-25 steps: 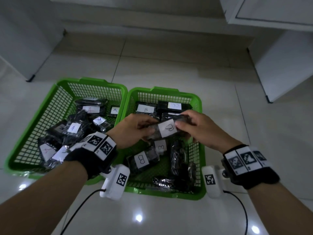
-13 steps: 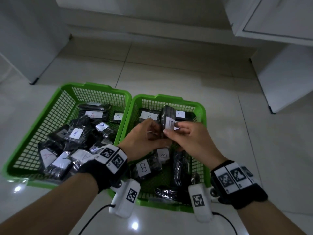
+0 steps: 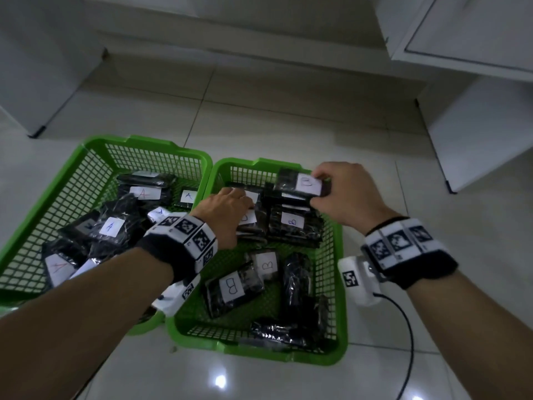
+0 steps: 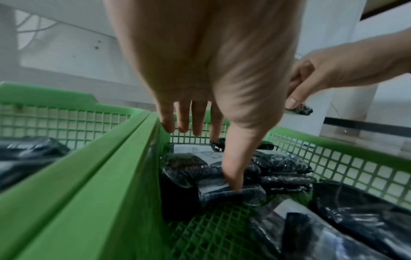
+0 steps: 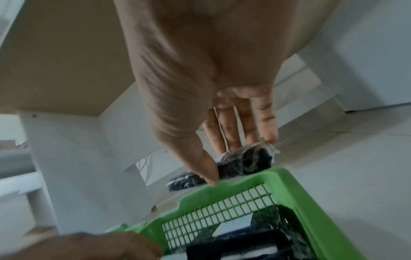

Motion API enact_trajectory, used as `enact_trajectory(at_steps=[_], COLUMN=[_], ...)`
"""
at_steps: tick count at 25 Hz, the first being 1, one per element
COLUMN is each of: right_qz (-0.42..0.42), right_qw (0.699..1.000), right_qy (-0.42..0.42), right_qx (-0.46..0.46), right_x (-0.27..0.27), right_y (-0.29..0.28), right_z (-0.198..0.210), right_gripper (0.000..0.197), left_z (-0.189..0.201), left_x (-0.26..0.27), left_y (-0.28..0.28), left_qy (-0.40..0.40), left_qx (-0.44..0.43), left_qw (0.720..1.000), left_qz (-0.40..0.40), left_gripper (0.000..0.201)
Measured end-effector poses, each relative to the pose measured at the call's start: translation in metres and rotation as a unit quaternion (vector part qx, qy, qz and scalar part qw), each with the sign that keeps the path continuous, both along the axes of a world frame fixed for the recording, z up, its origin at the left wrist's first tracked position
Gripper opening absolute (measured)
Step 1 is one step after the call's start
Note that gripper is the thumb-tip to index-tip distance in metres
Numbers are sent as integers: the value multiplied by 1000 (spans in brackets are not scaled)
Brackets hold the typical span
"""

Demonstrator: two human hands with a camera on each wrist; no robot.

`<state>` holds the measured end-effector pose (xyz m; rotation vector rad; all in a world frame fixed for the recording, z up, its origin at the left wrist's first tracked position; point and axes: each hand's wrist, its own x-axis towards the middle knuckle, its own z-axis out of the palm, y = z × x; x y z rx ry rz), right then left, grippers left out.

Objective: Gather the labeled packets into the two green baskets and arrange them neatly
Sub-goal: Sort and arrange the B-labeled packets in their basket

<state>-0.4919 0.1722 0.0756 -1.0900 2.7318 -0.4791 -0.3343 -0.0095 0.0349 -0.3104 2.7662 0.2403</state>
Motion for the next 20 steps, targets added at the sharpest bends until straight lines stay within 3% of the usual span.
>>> enact_trajectory(at_steps=[3, 8, 14, 18, 20], right_qz=[28, 32, 26, 30, 61], right_qw=[998, 995, 995, 996, 982], right_qy=[12, 74, 76, -3, -52], right_qx=[54, 55, 59, 82, 171], right_x=[2, 1, 3, 40, 65], right_y=[-19, -28, -22, -2, 10], right_z=[-23, -41, -38, -29, -29], right_gripper=[34, 20, 20, 11, 24], left_z=[-2, -6, -6, -2, -4], left_x=[-7, -5, -3, 11, 19], left_y=[5, 2, 5, 25, 37], left_qy=[-8, -1, 7, 158, 96], left_qx=[-28, -14, 2, 66, 125], left_qw=[1000, 1000, 1000, 985, 987], left_qz=[-7, -6, 7, -9, -14], left_gripper=[62, 64, 64, 28, 12])
